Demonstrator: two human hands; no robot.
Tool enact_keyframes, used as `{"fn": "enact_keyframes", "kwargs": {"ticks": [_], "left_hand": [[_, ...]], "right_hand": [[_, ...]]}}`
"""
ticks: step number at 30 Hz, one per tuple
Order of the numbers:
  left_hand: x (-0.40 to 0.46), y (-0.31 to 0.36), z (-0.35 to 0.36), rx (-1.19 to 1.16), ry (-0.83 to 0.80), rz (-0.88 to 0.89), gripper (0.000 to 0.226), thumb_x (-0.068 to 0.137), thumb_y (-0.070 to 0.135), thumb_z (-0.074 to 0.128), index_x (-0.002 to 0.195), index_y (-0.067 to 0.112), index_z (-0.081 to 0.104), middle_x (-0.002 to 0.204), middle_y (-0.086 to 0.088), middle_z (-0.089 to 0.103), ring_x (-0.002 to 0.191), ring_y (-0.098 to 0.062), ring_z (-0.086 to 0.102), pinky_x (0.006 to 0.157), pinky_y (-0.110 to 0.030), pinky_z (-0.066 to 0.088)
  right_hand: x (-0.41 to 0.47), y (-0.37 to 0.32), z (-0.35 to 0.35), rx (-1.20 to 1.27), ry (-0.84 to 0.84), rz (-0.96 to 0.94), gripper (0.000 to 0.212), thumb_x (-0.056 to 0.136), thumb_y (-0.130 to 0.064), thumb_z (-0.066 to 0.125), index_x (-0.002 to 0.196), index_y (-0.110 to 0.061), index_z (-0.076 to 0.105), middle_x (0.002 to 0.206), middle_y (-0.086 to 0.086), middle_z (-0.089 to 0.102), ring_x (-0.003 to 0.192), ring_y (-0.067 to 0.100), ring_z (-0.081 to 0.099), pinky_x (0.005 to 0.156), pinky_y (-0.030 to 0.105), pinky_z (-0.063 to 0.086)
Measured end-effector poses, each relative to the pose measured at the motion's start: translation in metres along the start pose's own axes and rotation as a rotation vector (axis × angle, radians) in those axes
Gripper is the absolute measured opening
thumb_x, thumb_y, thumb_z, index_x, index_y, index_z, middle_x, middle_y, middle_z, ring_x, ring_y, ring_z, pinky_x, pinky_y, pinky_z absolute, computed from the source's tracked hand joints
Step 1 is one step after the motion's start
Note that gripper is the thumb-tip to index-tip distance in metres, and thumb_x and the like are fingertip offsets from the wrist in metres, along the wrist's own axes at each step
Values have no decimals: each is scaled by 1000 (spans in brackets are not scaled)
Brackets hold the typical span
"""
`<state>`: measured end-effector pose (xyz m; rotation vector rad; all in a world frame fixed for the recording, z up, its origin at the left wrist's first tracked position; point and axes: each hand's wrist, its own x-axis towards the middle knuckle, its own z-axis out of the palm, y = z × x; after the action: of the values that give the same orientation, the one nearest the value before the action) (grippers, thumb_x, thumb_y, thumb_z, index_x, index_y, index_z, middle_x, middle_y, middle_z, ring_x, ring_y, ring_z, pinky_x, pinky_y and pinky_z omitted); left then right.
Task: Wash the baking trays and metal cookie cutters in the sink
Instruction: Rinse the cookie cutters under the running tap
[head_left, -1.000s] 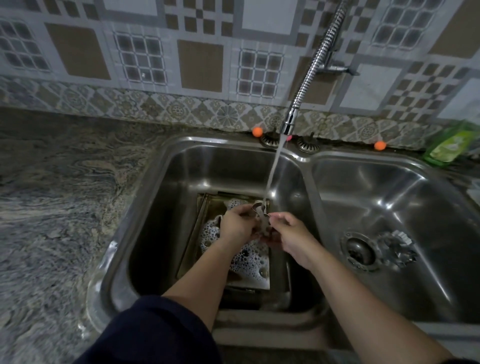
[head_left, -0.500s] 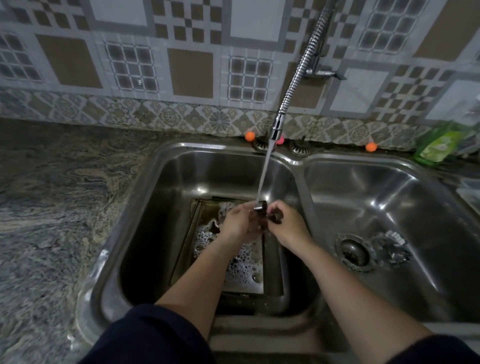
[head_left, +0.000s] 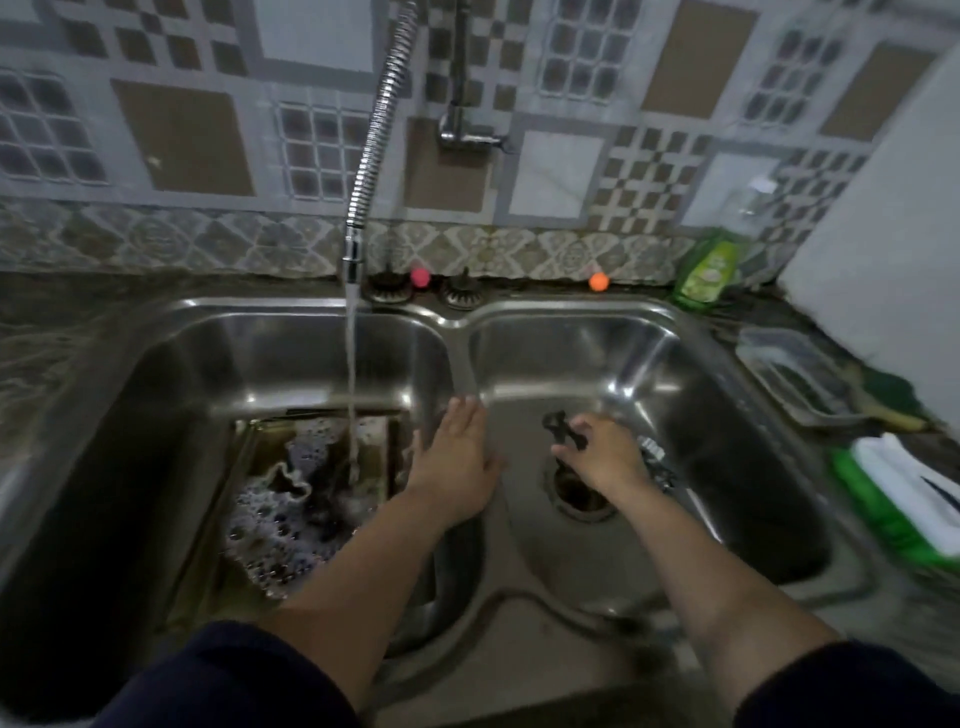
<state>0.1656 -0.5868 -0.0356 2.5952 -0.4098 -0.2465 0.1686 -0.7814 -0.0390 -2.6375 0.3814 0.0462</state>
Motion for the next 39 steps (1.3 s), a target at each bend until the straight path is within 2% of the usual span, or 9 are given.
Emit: {"fn": "enact_keyframes", "kwargs": {"ticks": [2,4,10,16,20,24,29,33,39], "left_hand": [[3,15,15,173,-104,-42,77,97,55,28,152,16,-9,158,3,-21,144,-14,-22,116,-54,-6],[5,23,23,291,-94,-86,84,94,61,26,150,14,-15,156,1,-28,142,-16,-28,114,-56,-9],[5,27,30,335,-6,-101,86,92,64,22,149,14,-19,155,2,-30,142,-14,-29,116,-53,-10],[8,26,32,268,36,-98,84,93,61,25,151,16,-14,156,4,-28,141,-11,-28,117,-52,-7],[9,25,35,276,32,-97,83,93,60,27,151,15,-14,155,4,-29,141,-11,-28,118,-52,-6],[8,25,37,284,30,-96,83,93,59,26,151,15,-13,155,3,-29,141,-11,-29,118,-52,-4],[6,28,34,230,12,-90,83,94,53,33,151,12,-12,156,1,-28,142,-13,-27,119,-50,-3],[-2,26,30,164,-20,-67,79,98,50,29,150,12,-16,156,1,-27,143,-13,-25,119,-48,-6],[-26,-28,7,117,-35,-111,65,100,50,18,153,17,-1,160,2,-12,147,-14,-14,120,-45,-1]], "right_hand": [[6,42,-4,-75,-56,138,32,82,-32,71,108,-14,67,115,11,67,109,27,61,86,28,45],[14,80,-9,-127,-67,241,38,81,-31,71,114,-13,65,120,12,64,113,27,59,88,27,45],[41,151,-10,-171,-127,466,41,87,-29,64,122,-8,59,115,13,64,97,25,62,71,23,42],[59,167,-5,-154,-133,488,41,85,-23,66,123,-9,60,116,12,64,105,27,61,71,25,41],[57,166,-7,-125,-111,472,50,82,-29,72,126,-12,56,122,12,60,110,28,58,82,31,47],[50,154,-14,-89,-56,415,50,75,-27,78,119,-15,59,120,12,61,109,30,57,92,39,51],[27,107,-26,112,-71,283,50,79,-20,77,126,-21,58,132,7,55,118,25,55,98,34,47],[4,43,-27,92,-114,87,44,83,-28,73,125,-24,58,129,5,59,118,20,55,93,25,41],[-29,-64,0,103,-144,-270,35,89,-27,64,124,-22,59,134,1,53,125,20,49,103,30,38]]}}
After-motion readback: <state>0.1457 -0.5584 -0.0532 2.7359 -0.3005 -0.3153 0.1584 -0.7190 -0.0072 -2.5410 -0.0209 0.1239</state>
